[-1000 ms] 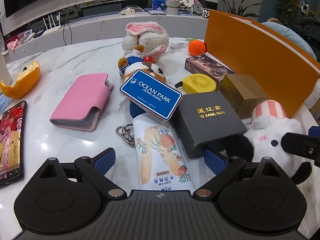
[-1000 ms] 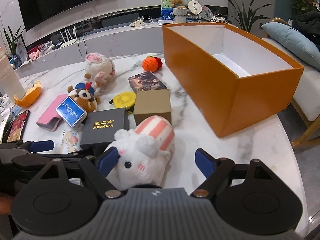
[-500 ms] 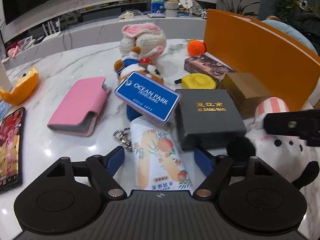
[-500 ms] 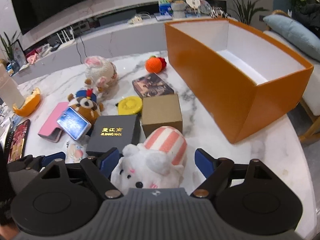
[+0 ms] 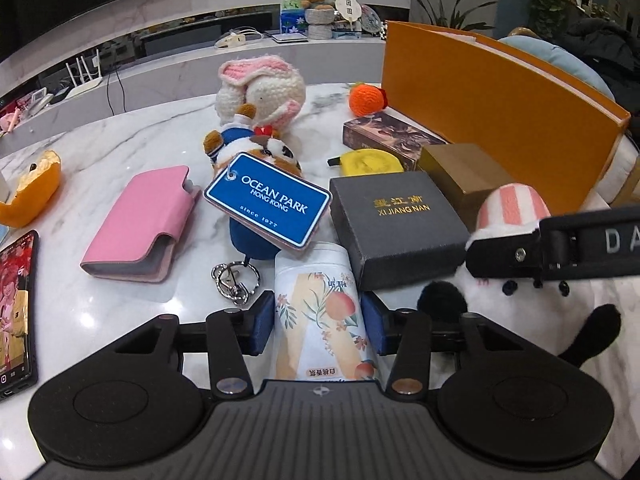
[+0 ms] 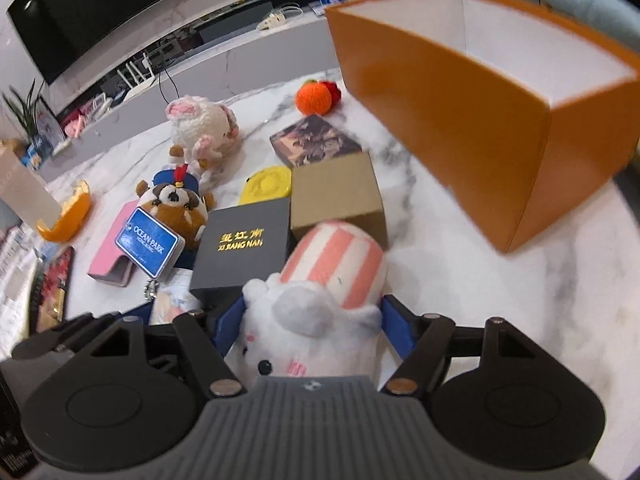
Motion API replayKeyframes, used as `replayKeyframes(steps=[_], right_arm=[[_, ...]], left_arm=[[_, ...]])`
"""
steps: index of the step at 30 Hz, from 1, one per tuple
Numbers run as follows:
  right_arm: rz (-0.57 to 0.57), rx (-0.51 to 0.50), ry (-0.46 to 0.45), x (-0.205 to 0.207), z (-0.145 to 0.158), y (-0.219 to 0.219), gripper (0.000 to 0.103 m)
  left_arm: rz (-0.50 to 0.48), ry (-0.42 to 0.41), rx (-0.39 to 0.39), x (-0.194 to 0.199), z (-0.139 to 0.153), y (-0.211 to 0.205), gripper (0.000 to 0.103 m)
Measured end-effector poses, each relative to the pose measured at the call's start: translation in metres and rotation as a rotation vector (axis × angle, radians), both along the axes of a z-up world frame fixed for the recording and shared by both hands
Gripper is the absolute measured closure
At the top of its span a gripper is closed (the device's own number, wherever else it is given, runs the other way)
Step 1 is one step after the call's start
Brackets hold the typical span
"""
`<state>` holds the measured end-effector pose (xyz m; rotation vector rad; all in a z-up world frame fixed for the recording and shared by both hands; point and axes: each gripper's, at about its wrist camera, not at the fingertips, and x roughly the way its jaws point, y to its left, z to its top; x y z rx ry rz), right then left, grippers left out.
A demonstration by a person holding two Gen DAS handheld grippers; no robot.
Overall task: Organize objects
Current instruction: 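Close right tool on the plush while left tool grasps the lotion tube, then carry both held items over the orange box and open the left tool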
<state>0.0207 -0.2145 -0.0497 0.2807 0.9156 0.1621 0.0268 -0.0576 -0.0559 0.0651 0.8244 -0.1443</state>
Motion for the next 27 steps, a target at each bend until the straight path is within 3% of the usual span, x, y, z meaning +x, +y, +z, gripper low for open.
replayKeyframes(steps=[10,17,22,27], right_arm=[[0.003,0.036,-0.032,-0.019,0.021,-0.005,0.035],[0.012,0.020,-0.085,-0.025,0.042,-0.010,0.035],[0.064,-0.033,-0.157,-0.029,0.064,-0.009,0.035],[0.133,-0.089,-0.244,-0.021,0.099,-0.012,0.035]], left_arm=[[-0.004,-0.013,-0.044,-0.016,0.009,0.011,0.050],[-0.011,-0.025,-0.017,-0.022,0.010,0.011,0.050],[-0.040,-0.050,-0.133,-0.033,0.033,0.022,0.050],[-0.045,-0.077,-0.166,-0.036,0.059,0.025,0.050]])
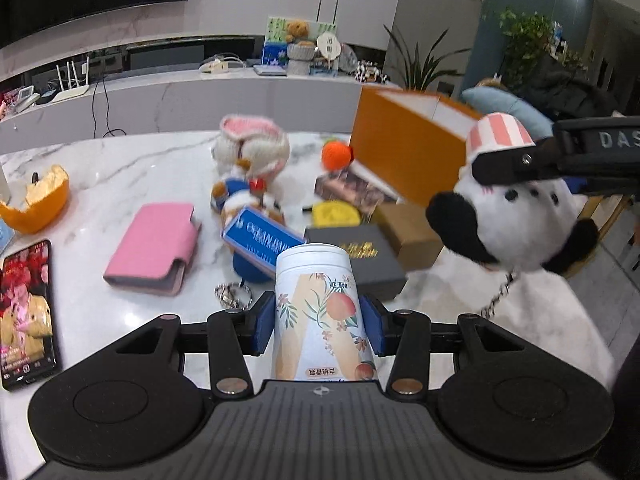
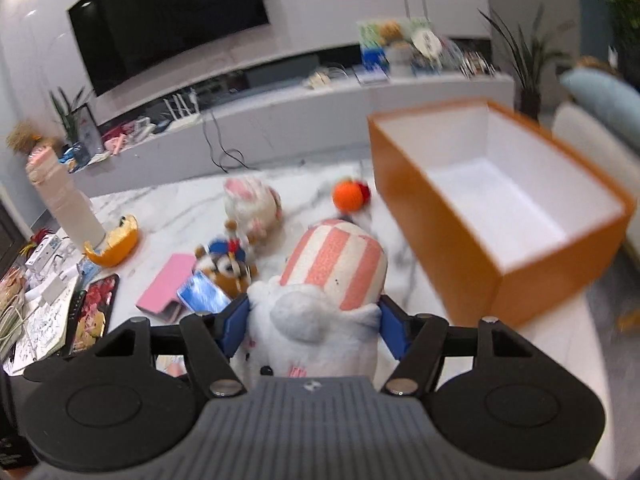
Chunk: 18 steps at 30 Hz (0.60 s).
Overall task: Organize objects
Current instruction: 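Carry both held items over the orange box and open the left tool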
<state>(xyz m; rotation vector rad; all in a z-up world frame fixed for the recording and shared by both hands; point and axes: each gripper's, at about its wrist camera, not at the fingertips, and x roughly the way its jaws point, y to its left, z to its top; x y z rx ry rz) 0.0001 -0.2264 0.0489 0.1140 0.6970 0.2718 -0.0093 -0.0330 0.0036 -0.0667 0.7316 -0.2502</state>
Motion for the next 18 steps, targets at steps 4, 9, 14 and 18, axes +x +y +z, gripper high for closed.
replayKeyframes(steps=[4,9,14,18], right_arm=[[0.020,0.001,-0.018,0.019,0.021,-0.015,0.035],[0.007,0.017,-0.035,0.048,0.039,-0.040,0.035],[0.004,0.045,-0.043,0.082,0.057,-0.067,0.035],[-0.014,0.055,-0.070,0.106,0.073,-0.089,0.035]], left_arm=[[-0.020,-0.019,-0.010,0.005,0.021,-0.004,0.050],[-0.044,-0.035,-0.021,0.021,0.046,-0.011,0.050],[-0.092,-0.068,0.032,0.045,0.070,-0.037,0.050],[-0.124,-0.095,0.051,0.065,0.085,-0.065,0.049]])
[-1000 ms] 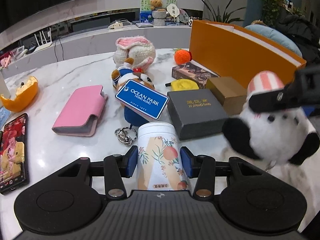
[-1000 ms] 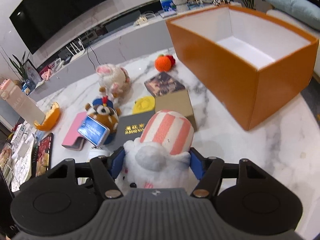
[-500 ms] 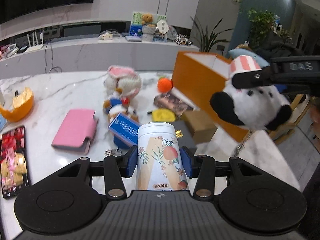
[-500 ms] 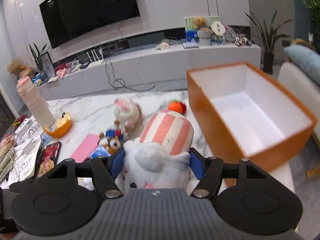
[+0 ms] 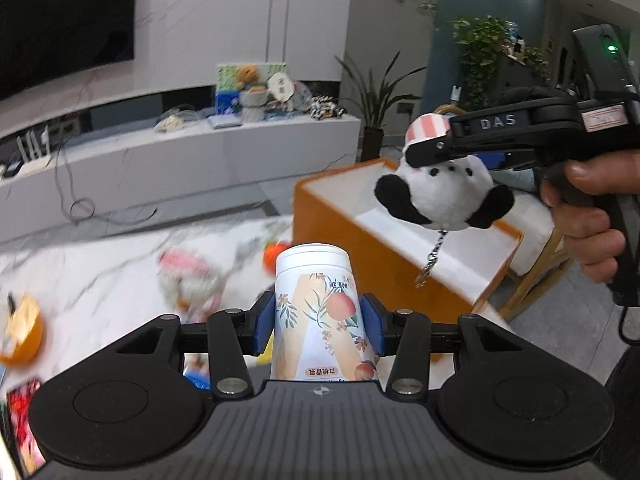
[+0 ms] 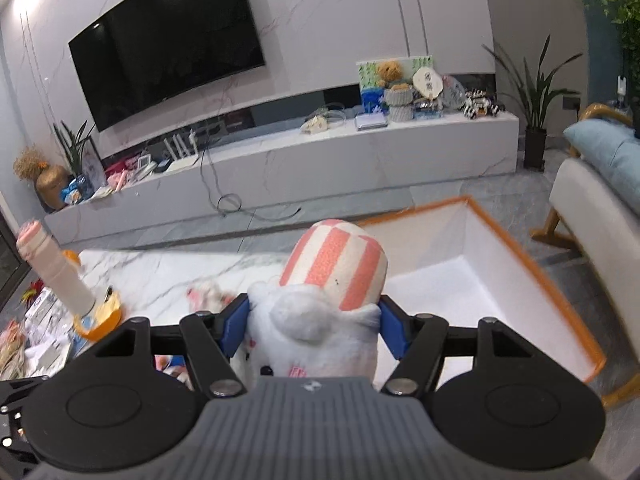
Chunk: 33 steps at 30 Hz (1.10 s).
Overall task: Organize objects
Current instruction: 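Carry both held items over the orange box and open the left tool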
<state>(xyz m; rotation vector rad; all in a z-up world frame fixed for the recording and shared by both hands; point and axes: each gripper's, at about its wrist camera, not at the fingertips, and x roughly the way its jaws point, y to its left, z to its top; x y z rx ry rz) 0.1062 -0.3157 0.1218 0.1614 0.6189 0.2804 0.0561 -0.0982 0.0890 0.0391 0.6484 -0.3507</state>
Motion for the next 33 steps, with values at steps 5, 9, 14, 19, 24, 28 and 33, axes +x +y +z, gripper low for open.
replayKeyframes(steps=[5,9,14,19,24,28,33], right_arm=[[-0.077,0.107,-0.007,0.020,0.004,-0.054,0.035],[-0.134,0.158,0.041,0.025,-0.013,-0.093,0.035],[-0.199,0.157,0.084,0.030,-0.029,-0.121,0.035],[-0.246,0.150,0.091,0.034,-0.035,-0.140,0.035],[-0.306,0.111,0.040,0.036,-0.032,-0.142,0.035],[-0.306,0.100,0.054,0.043,-0.037,-0.143,0.035],[-0.274,0.058,0.177,0.061,-0.065,-0.139,0.035]], left_arm=[[-0.059,-0.031,-0.004,0.026,0.019,-0.047,0.050],[-0.125,-0.054,0.013,0.045,0.022,-0.088,0.049],[-0.190,-0.019,0.019,0.068,0.013,-0.132,0.049],[-0.203,0.013,0.035,0.085,-0.007,-0.161,0.050],[-0.102,0.005,-0.060,0.099,-0.018,-0.166,0.057],[-0.036,0.077,-0.085,0.121,-0.039,-0.163,0.079],[-0.024,0.154,0.012,0.133,-0.064,-0.168,0.087]])
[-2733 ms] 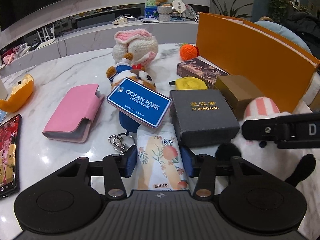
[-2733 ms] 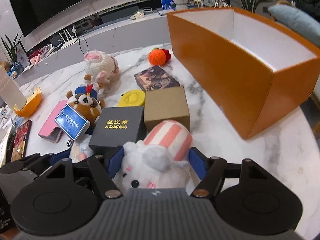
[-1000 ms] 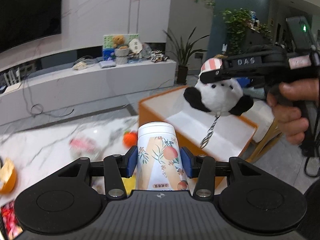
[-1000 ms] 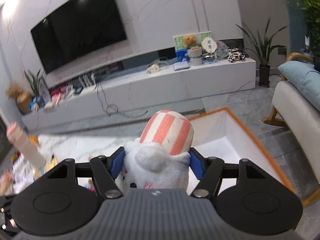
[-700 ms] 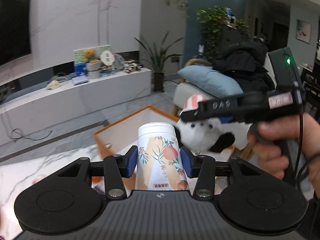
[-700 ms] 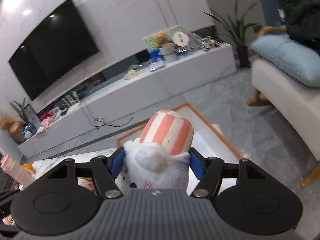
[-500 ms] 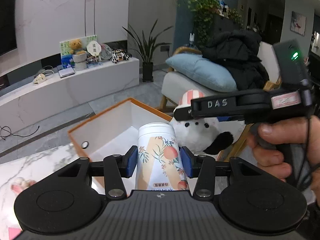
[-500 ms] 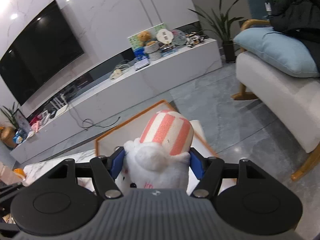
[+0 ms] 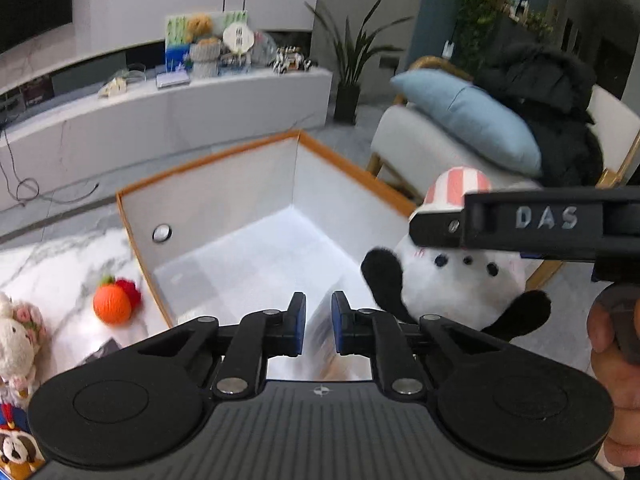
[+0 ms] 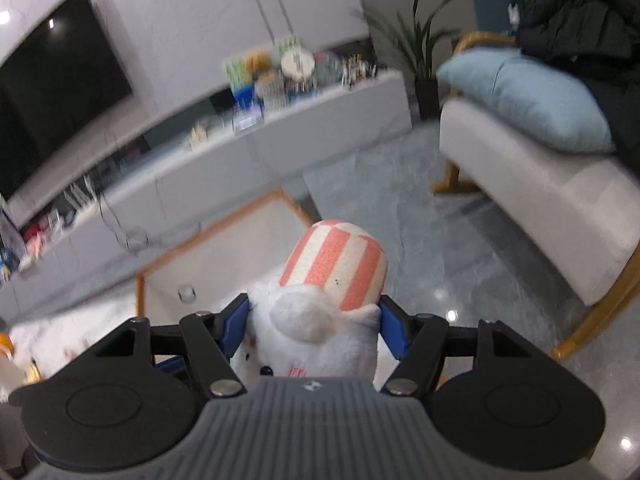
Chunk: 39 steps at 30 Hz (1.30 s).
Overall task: Organize objects
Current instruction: 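Carry both held items over the orange box and open the left tool, then open right tool to drop the plush into the orange box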
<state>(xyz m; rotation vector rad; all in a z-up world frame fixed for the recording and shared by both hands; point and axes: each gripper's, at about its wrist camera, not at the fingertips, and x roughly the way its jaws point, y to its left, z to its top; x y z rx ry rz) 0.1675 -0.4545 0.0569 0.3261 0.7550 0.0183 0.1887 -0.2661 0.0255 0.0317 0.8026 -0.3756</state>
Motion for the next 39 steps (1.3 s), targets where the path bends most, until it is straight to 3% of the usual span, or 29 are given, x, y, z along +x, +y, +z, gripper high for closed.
replayKeyframes(steps=[4,11,18,22,25,31,39], right_arm=[[0.035,-0.029,0.066,0.011,-0.017,0.010,0.035],[0.092,-0.062,0.171,0.021,-0.037,0.024,0.034],[0.094,-0.109,0.206,0.023,-0.046,0.032,0.029],[0.073,-0.091,0.164,0.020,-0.037,0.027,0.029],[0.063,-0.065,0.112,0.015,-0.028,0.024,0.029],[0.068,-0.047,0.022,0.005,-0.011,0.026,0.029],[0.069,-0.100,-0.032,-0.007,0.001,0.046,0.026]], left_arm=[[0.009,0.008,0.000,0.000,-0.001,0.002,0.087],[0.016,0.040,0.078,-0.002,-0.013,-0.002,0.087],[0.030,0.025,0.097,-0.003,-0.013,0.006,0.085],[0.038,-0.016,0.086,-0.007,-0.004,0.014,0.084],[0.026,-0.054,0.068,-0.010,0.007,0.023,0.074],[0.000,-0.095,0.109,-0.016,0.023,0.052,0.073],[0.027,-0.113,0.115,-0.026,0.034,0.115,0.073]])
